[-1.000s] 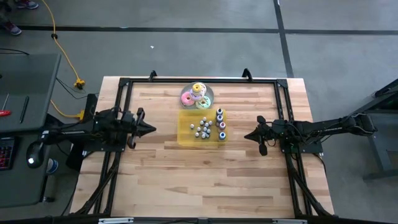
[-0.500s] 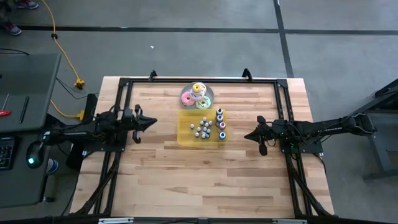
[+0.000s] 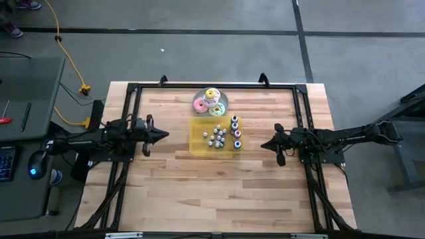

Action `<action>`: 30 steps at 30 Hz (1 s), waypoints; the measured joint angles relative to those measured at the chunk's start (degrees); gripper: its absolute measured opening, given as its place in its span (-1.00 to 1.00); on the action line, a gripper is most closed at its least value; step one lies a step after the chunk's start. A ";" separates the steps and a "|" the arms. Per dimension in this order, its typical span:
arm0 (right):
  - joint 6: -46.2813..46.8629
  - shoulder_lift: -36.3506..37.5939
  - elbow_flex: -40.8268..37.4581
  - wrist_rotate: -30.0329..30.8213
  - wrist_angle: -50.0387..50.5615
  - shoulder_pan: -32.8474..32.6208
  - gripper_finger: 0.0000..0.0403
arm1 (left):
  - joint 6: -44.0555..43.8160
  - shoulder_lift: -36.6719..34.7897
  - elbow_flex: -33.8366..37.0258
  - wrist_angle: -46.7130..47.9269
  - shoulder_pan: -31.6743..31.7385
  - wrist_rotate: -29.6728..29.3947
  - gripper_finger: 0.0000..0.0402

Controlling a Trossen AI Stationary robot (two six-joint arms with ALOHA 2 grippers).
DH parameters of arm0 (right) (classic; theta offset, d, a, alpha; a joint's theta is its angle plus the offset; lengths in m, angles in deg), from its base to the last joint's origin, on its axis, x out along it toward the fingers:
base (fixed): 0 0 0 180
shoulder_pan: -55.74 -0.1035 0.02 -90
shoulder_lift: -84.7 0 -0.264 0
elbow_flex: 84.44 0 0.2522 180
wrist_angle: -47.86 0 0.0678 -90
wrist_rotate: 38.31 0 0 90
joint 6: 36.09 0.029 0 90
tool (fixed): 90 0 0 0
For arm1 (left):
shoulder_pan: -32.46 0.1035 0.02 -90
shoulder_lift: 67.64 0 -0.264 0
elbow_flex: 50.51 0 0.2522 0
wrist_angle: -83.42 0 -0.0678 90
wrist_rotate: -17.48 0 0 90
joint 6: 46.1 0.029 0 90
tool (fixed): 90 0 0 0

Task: Pick & Place food coloring
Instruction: Return to Home Position

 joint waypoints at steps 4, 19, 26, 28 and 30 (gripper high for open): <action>0.00 -0.02 0.00 0.00 0.00 0.00 -1.00 | -2.41 2.39 0.02 0.05 -0.02 0.31 -0.95; 0.00 -0.01 0.00 0.00 0.00 0.00 -1.00 | -3.46 2.72 0.02 0.18 0.00 -0.08 -0.95; 0.00 -0.02 -0.02 0.00 0.00 0.00 -1.00 | -3.46 2.72 0.02 0.18 0.00 -0.08 -0.95; 0.00 -0.01 0.00 0.00 0.00 0.00 -1.00 | -3.46 2.72 0.02 0.18 0.00 -0.08 -0.95; 0.00 -0.02 -0.01 0.00 0.00 -0.01 -1.00 | -3.46 2.72 0.02 0.18 0.00 -0.08 -0.95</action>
